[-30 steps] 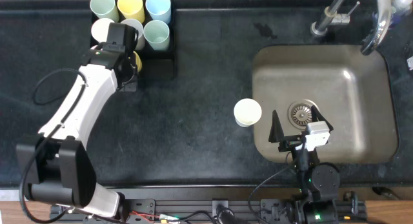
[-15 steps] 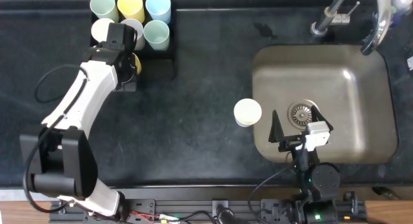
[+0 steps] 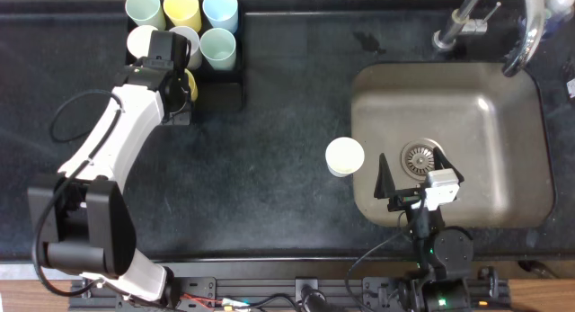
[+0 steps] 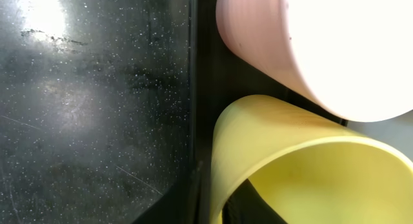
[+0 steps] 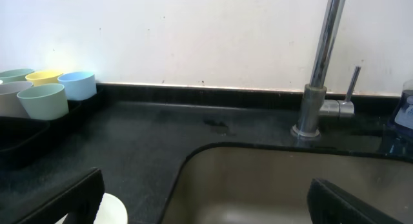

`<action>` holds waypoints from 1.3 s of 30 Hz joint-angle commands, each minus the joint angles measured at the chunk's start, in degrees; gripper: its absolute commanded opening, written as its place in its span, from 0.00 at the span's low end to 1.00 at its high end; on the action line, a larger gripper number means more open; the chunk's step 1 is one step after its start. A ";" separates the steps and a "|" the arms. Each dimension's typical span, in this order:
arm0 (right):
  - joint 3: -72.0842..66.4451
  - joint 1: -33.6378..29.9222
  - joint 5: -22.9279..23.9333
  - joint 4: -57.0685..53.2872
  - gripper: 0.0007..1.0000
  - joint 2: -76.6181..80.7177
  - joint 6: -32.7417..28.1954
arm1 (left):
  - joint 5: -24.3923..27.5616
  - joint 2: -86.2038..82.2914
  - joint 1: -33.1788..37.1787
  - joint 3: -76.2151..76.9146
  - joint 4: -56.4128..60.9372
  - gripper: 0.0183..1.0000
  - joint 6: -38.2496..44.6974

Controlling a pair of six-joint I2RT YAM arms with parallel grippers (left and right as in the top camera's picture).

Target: Store Cups

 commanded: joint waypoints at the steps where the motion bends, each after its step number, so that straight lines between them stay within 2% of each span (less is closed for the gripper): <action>1: -0.76 0.31 0.02 0.28 1.00 -0.55 0.20 | 0.13 0.74 0.02 0.90 0.28 0.21 -0.42; 5: -0.76 0.31 0.00 0.28 1.00 -0.55 0.20 | 0.09 0.48 -0.07 1.79 0.09 0.25 -0.02; 19: -0.76 0.31 0.00 0.28 1.00 -0.55 0.20 | -1.44 -7.85 -0.09 2.03 -5.09 0.26 0.31; 27: -0.76 0.31 0.02 0.28 1.00 -0.55 0.20 | -4.81 -17.51 -0.07 2.03 -2.95 0.43 6.10; 30: -0.76 0.31 0.02 0.28 1.00 -0.55 0.20 | -6.19 -21.55 -0.07 2.01 3.19 0.50 15.21; 32: -0.76 0.31 0.00 0.28 1.00 -0.55 0.20 | -6.60 -24.81 -0.07 1.95 10.29 0.58 28.02; 33: -0.76 0.31 0.00 0.28 1.00 -0.55 0.20 | -6.32 -26.27 -0.09 1.84 14.16 0.58 35.69; 36: -0.76 0.33 0.02 0.28 0.99 -0.55 0.20 | -0.33 -30.99 -0.13 1.42 26.12 0.67 62.55; 39: -0.76 0.31 0.00 0.28 0.99 -0.55 0.20 | 5.16 -35.93 -0.13 -0.15 31.58 0.77 79.38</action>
